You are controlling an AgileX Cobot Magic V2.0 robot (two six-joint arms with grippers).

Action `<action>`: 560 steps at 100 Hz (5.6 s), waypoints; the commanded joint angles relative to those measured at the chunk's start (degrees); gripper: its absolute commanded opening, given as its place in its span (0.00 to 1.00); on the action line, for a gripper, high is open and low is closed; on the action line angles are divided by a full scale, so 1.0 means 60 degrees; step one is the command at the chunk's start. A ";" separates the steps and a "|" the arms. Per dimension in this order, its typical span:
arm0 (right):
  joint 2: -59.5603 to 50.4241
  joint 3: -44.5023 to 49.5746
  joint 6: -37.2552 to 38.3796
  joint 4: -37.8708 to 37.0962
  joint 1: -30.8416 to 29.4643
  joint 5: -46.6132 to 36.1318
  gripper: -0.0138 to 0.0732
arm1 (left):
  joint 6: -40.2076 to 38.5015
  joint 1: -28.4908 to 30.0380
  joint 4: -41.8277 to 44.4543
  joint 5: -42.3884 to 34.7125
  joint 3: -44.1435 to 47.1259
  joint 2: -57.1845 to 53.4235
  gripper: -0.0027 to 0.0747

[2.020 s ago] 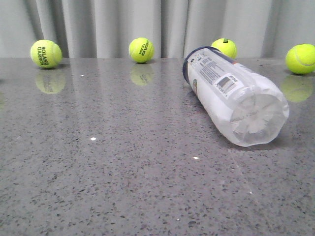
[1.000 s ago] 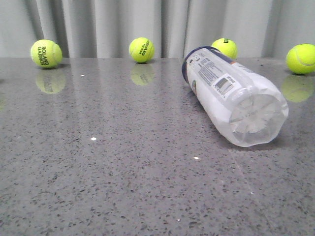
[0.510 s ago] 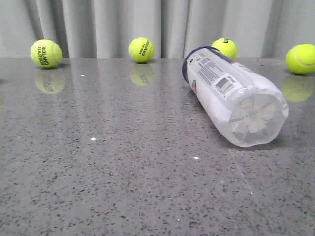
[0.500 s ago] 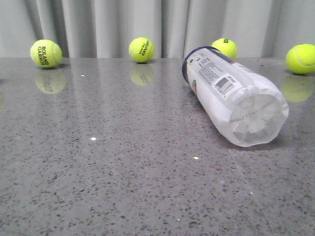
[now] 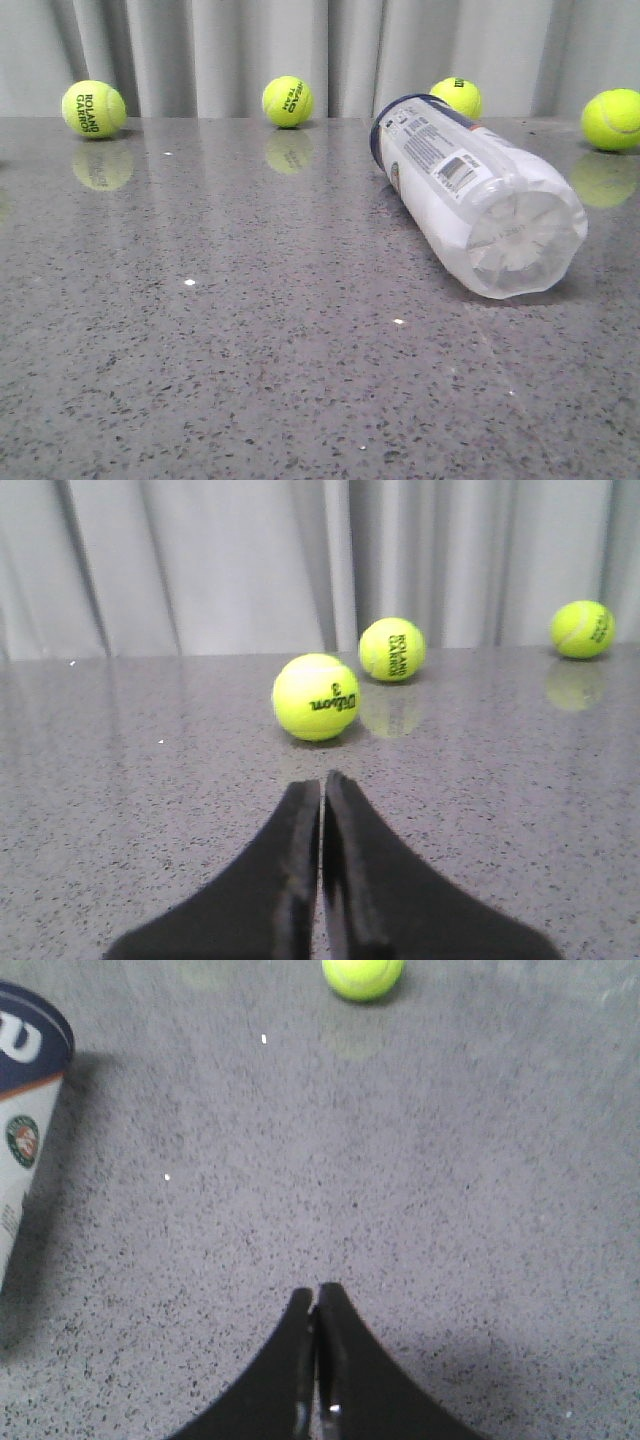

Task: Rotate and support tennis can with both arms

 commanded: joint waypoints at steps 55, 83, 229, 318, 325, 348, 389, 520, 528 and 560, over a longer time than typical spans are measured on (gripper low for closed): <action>0.1759 -0.2005 -0.0301 0.0081 0.0388 0.0568 0.90 | -0.0097 -0.0013 -0.0027 -0.0721 0.0420 -0.0310 0.01; 0.3264 -0.3887 -0.0301 0.0706 0.1429 0.1570 0.90 | -0.0097 -0.0013 -0.0027 -0.0721 0.0420 -0.0310 0.01; 1.0739 -0.8677 0.1693 0.2505 0.3487 0.3575 0.90 | -0.0097 -0.0013 -0.0027 -0.0721 0.0420 -0.0310 0.01; 1.1430 -0.8833 0.1561 0.2281 0.3831 0.3636 0.67 | -0.0097 -0.0013 -0.0027 -0.0721 0.0420 -0.0310 0.01; 1.1419 -0.9097 0.1371 0.2281 0.3831 0.3784 0.67 | -0.0097 -0.0013 -0.0027 -0.0721 0.0420 -0.0310 0.01; 1.1419 -1.0711 -0.0469 0.2281 0.3977 0.4667 0.67 | -0.0097 -0.0013 -0.0027 -0.0721 0.0420 -0.0310 0.01; 1.1436 -1.2279 -0.4835 0.2281 0.5318 0.4956 0.67 | -0.0097 -0.0013 -0.0027 -0.0721 0.0420 -0.0310 0.01; 1.3194 -1.2269 -1.0238 0.0621 0.7078 0.5110 0.92 | -0.0097 -0.0013 -0.0027 -0.0721 0.0420 -0.0310 0.01; 1.3194 -1.2269 -1.0196 0.0622 0.7078 0.5185 0.90 | -0.0097 -0.0013 -0.0027 -0.0721 0.0420 -0.0310 0.01; 1.3164 -1.2279 -0.9977 0.0622 0.7078 0.5451 0.90 | -0.0097 -0.0013 -0.0027 -0.0721 0.0420 -0.0310 0.01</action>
